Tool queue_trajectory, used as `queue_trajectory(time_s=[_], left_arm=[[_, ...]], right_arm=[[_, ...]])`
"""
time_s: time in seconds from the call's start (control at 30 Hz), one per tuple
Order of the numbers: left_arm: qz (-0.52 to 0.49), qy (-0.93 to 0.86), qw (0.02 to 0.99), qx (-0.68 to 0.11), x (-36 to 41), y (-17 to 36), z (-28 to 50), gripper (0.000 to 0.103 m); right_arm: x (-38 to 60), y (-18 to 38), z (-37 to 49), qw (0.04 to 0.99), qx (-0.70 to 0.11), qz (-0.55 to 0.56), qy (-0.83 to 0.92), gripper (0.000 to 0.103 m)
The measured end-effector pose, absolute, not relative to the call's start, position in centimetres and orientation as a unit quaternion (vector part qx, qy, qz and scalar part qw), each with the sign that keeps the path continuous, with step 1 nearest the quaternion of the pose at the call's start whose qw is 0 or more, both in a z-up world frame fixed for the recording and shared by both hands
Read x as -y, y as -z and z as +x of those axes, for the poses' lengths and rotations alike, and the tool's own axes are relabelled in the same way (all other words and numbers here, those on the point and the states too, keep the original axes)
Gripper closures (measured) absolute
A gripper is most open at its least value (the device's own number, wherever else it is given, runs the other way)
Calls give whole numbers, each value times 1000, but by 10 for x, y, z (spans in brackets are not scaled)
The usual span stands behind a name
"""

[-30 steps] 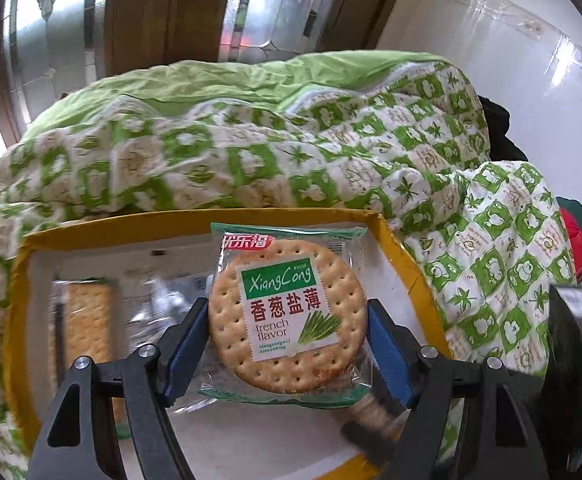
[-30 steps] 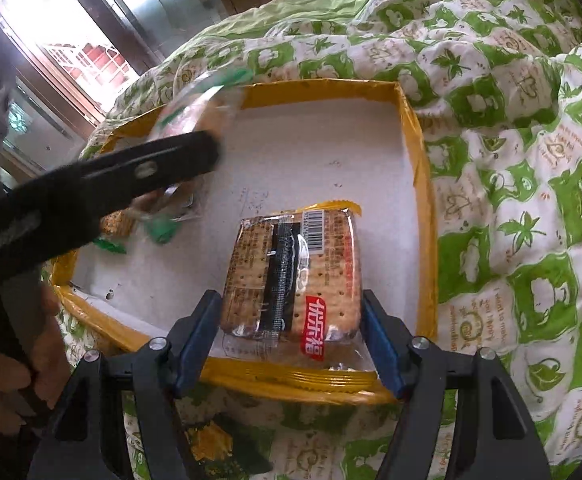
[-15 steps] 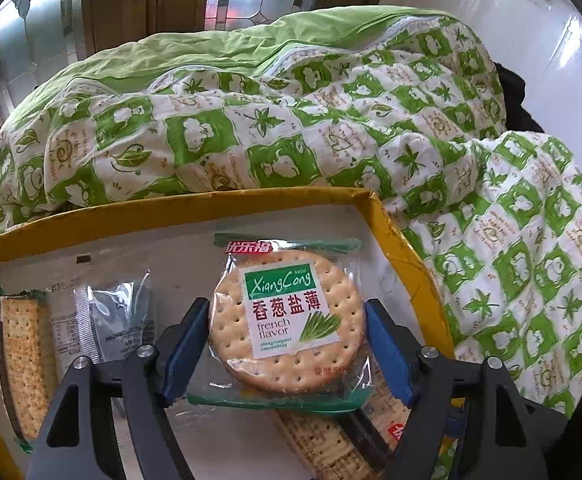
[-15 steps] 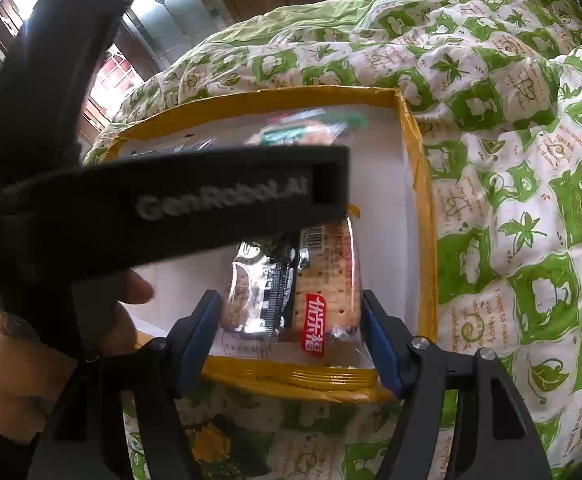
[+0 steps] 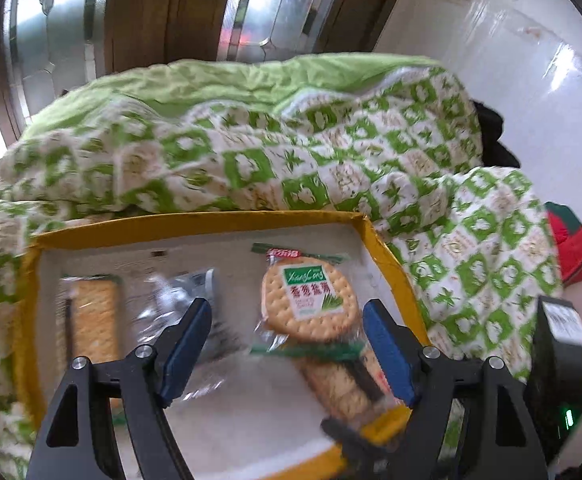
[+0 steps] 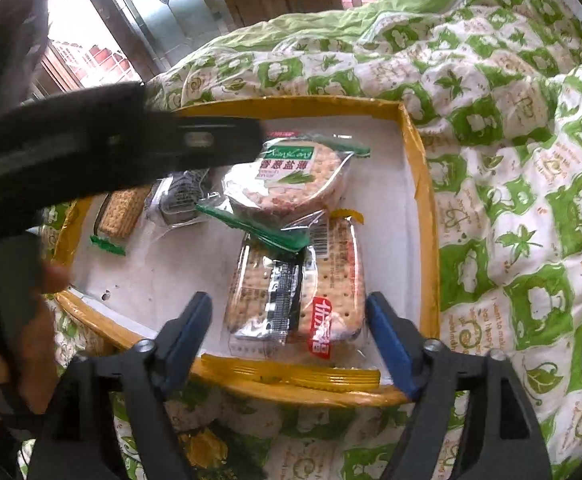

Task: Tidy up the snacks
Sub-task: 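Withdraw both tools from the tray back toward the snack pile, then grasp the WEIDAN cracker pack with the left tool while the right tool approaches the dark green pack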

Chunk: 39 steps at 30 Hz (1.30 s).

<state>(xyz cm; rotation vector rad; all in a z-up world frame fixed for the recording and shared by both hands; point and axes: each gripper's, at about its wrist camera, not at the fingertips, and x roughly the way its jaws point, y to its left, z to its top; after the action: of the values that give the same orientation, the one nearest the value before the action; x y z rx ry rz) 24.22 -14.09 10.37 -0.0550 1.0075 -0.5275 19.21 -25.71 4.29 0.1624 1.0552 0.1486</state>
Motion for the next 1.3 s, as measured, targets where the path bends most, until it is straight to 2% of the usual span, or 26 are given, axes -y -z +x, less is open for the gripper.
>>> queue_trajectory(time_s=[0.2, 0.53, 0.97, 1.3], left_arm=[[-54, 237, 855, -457, 86, -122, 205, 20], [-83, 193, 860, -465, 13, -100, 150, 20], [-104, 173, 865, -460, -21, -94, 93, 20], [-100, 154, 870, -457, -34, -83, 66, 15]], right_arm=[[258, -60, 169, 874, -474, 97, -56, 19], [268, -85, 126, 893, -429, 127, -46, 17], [240, -73, 95, 892, -440, 90, -55, 17], [245, -71, 78, 891, -437, 114, -46, 17]])
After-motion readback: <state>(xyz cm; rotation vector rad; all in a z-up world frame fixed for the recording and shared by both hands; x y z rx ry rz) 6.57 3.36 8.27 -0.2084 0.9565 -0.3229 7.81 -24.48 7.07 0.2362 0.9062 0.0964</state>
